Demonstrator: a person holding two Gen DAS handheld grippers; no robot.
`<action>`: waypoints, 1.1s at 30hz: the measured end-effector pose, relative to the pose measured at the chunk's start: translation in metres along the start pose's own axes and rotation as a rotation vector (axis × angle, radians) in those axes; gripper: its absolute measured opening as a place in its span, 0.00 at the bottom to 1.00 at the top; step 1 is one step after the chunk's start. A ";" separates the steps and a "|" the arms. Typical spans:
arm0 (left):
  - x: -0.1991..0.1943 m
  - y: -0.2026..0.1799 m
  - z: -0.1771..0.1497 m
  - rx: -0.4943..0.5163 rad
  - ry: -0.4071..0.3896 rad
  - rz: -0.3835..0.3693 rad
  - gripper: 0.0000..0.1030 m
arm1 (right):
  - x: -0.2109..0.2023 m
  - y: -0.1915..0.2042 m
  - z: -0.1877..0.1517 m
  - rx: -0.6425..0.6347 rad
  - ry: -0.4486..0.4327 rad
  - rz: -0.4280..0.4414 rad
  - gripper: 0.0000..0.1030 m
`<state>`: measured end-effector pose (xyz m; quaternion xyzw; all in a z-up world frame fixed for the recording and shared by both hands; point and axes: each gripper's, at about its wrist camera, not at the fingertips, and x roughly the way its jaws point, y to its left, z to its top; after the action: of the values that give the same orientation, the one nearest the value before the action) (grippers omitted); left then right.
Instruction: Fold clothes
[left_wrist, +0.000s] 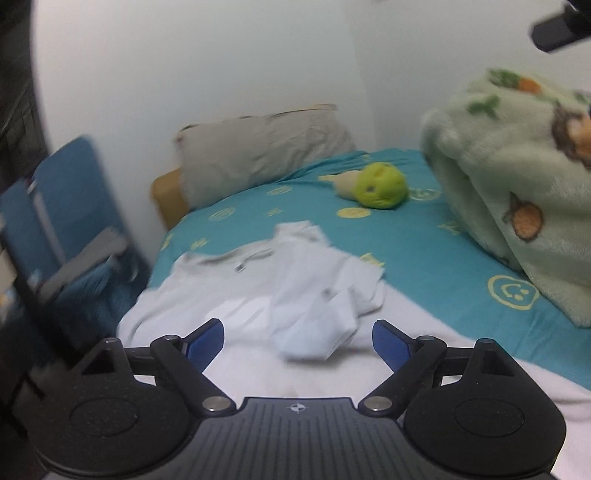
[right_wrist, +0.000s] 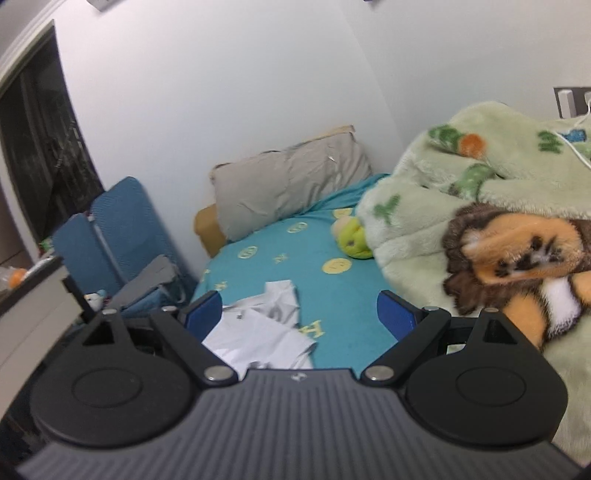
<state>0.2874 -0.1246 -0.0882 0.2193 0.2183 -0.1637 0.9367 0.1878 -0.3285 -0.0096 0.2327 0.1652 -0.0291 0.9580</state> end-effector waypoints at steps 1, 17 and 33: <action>0.015 -0.010 0.008 0.048 -0.002 -0.013 0.85 | 0.007 -0.006 -0.001 0.023 0.016 0.010 0.90; 0.158 -0.031 0.031 0.026 0.113 -0.112 0.10 | 0.059 -0.049 -0.001 0.131 -0.088 -0.067 0.89; 0.158 0.209 0.053 -0.771 0.072 0.013 0.04 | 0.055 -0.023 -0.006 0.082 -0.056 -0.053 0.90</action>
<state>0.5242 -0.0061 -0.0505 -0.1420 0.2954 -0.0556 0.9431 0.2345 -0.3448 -0.0428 0.2666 0.1433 -0.0674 0.9507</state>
